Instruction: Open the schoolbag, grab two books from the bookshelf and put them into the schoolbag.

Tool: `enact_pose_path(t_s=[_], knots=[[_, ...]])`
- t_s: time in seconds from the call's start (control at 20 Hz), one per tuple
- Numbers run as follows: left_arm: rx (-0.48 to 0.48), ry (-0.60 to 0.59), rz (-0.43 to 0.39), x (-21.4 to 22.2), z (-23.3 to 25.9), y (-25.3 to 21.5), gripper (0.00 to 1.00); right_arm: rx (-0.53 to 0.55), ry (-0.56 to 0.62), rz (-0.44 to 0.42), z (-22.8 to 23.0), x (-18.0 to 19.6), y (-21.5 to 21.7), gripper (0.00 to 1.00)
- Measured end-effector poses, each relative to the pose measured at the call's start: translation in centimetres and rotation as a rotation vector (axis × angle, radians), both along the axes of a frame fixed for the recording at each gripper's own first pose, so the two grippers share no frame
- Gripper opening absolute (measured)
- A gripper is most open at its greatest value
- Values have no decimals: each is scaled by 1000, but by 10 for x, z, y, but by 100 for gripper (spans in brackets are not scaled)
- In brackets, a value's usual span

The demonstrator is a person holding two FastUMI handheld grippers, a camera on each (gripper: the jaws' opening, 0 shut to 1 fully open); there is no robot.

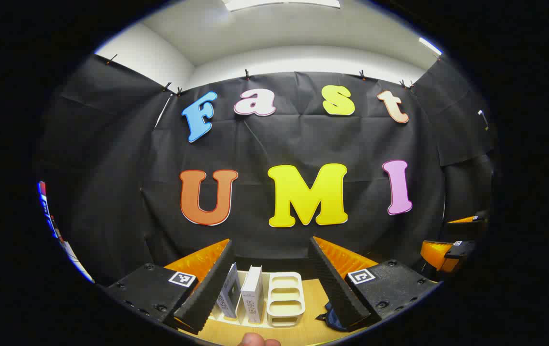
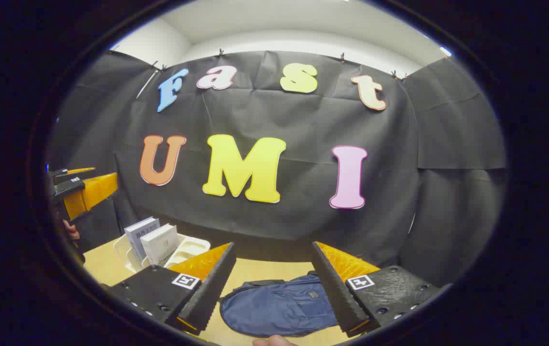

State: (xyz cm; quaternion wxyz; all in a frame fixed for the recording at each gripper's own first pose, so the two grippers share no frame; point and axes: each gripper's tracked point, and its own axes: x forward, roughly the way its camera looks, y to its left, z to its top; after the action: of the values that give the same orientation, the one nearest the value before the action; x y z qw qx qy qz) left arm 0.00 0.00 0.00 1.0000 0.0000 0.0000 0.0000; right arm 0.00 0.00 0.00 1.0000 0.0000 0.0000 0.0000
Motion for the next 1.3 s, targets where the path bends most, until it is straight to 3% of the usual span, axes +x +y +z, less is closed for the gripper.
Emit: enact_pose_path(t_s=[0.35,0.55,0.8,0.9,1.1,1.3], knots=[[32,15,13,7,-2,14,99,-44,97,24,-23,16,14,98],[50,12,14,12,0,18,99,-72,129,38,-30,22,25,93],[57,4,-2,16,2,18,98,-107,196,53,-45,29,38,98],[51,2,-7,17,3,18,98,-136,237,65,-57,30,43,95],[42,1,0,18,1,22,98,-181,362,122,-94,37,63,96],[32,16,21,15,-6,34,98,-259,586,179,-162,46,82,99]])
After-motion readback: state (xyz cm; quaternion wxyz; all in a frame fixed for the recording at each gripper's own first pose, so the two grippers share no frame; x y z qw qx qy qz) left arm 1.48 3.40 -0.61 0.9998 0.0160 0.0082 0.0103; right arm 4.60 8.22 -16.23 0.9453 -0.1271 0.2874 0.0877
